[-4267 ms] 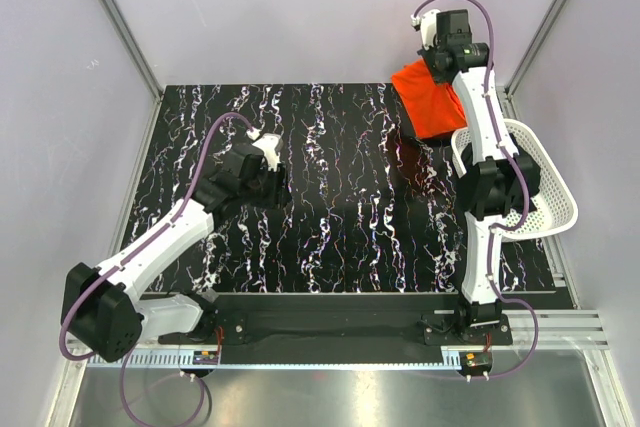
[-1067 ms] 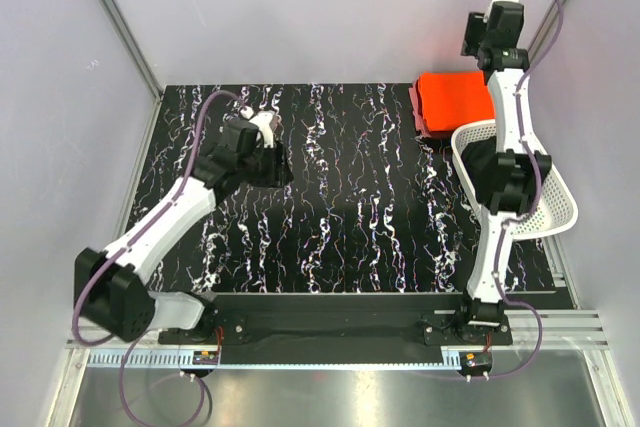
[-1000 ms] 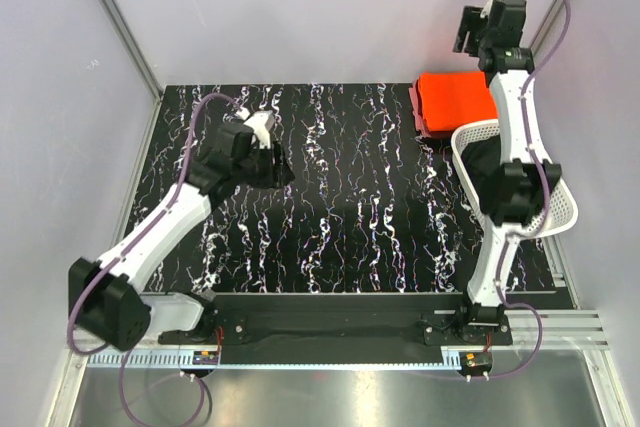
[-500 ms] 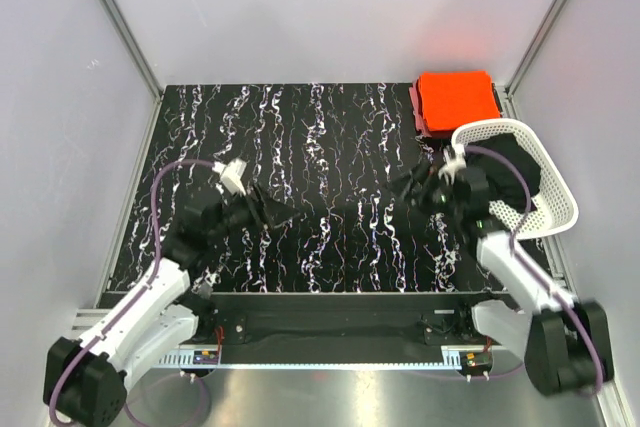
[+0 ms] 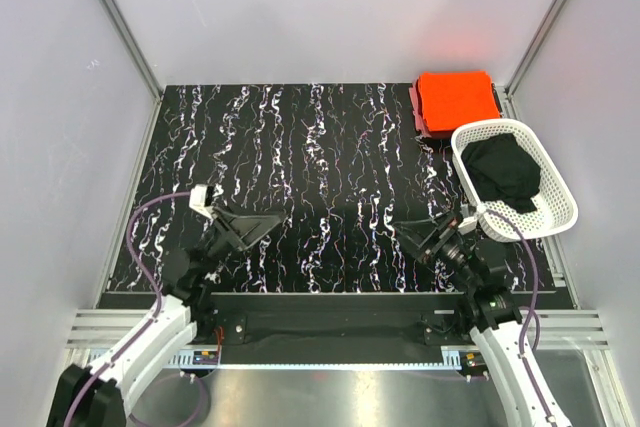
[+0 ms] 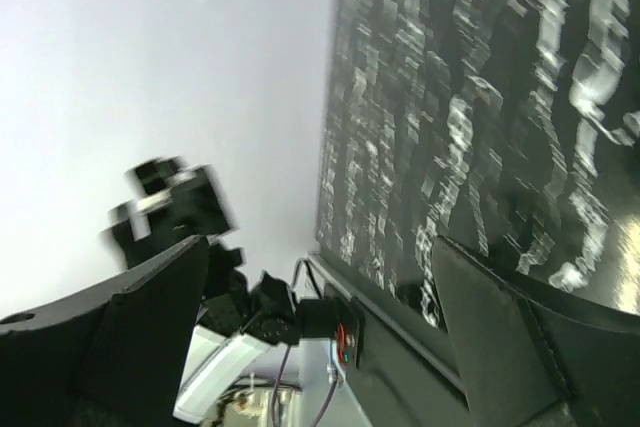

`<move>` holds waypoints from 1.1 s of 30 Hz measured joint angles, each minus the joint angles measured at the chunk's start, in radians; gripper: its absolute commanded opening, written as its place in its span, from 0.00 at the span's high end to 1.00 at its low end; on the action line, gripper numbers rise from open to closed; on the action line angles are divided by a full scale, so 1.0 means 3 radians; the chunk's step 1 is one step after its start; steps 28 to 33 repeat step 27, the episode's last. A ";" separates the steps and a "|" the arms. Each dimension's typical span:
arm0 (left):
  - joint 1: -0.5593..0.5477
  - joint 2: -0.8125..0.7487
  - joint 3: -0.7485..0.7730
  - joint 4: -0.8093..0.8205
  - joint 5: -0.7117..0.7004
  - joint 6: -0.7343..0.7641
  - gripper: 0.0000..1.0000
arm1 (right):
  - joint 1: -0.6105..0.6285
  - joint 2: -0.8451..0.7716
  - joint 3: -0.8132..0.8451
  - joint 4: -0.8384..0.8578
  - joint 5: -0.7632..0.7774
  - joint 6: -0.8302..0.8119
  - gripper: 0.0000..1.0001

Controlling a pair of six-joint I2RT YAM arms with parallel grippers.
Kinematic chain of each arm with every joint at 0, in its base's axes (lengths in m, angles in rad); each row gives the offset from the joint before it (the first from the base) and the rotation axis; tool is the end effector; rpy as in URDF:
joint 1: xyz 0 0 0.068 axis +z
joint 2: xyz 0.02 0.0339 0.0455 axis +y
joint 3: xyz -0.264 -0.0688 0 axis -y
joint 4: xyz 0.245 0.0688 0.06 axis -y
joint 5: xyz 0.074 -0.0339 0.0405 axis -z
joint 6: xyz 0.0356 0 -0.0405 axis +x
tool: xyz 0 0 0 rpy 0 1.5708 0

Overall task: Fold and stack the t-shirts
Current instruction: Neatly place the folded tshirt to the corner

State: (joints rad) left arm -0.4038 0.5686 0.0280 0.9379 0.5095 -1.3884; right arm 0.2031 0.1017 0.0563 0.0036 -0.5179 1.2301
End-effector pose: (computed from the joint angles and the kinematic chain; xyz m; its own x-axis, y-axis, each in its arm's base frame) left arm 0.1177 -0.0692 0.2217 -0.6795 -0.6433 -0.3529 0.4871 -0.0359 -0.8726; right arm 0.1039 0.0394 0.1847 -0.6355 0.7052 -0.3144 -0.1819 0.2590 0.9486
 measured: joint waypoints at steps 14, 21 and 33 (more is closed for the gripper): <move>-0.0013 -0.0370 0.0004 -0.0076 -0.0006 -0.0056 0.24 | -0.0001 -0.0231 -0.0022 -0.0431 -0.0338 0.0094 0.00; -0.0019 -0.0296 0.0004 -0.0228 -0.0008 -0.0001 0.24 | -0.0001 -0.0252 -0.0013 -0.0477 -0.0378 0.0079 0.00; -0.0029 -0.0296 0.0004 -0.0285 -0.0008 0.0013 0.24 | -0.0001 -0.0258 0.0000 -0.0521 -0.0376 0.0050 0.00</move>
